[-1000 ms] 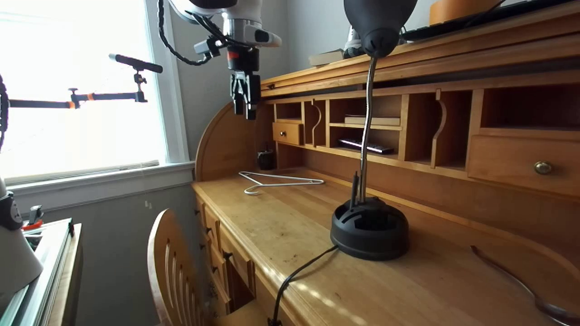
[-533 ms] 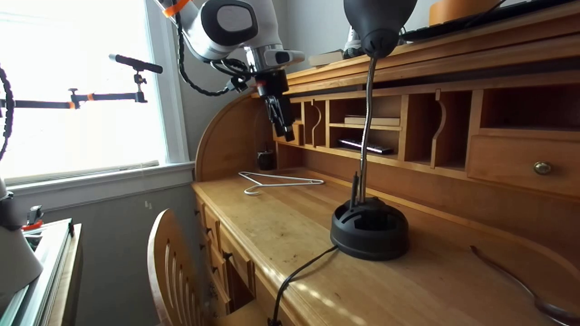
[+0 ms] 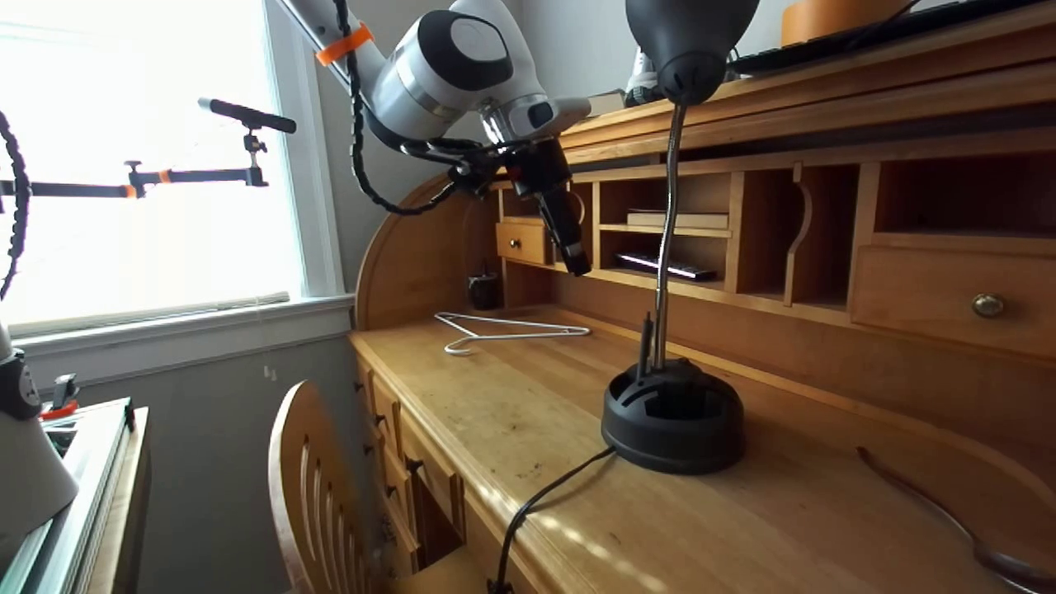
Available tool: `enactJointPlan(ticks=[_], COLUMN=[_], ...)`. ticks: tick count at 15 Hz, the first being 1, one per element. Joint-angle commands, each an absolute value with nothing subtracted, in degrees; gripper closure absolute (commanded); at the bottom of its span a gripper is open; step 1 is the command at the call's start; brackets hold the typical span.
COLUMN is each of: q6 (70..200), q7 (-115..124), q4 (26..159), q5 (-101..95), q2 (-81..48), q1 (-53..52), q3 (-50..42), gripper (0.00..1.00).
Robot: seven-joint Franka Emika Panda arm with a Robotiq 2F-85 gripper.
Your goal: Put the pen from the lamp in the sneaker then put the sneaker on the desktop.
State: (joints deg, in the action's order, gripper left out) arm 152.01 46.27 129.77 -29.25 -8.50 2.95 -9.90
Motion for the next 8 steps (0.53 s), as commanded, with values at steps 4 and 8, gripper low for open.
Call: enactJointPlan(ticks=[4, 8], q6=[152.41, 152.54], q7=[55.35, 54.22], q4=[125.3, 123.46], q5=[-34.8, -33.35], q2=[-15.26, -18.92], q1=[1.3, 1.17], q3=[-13.77, -14.83], gripper=[0.0, 0.0])
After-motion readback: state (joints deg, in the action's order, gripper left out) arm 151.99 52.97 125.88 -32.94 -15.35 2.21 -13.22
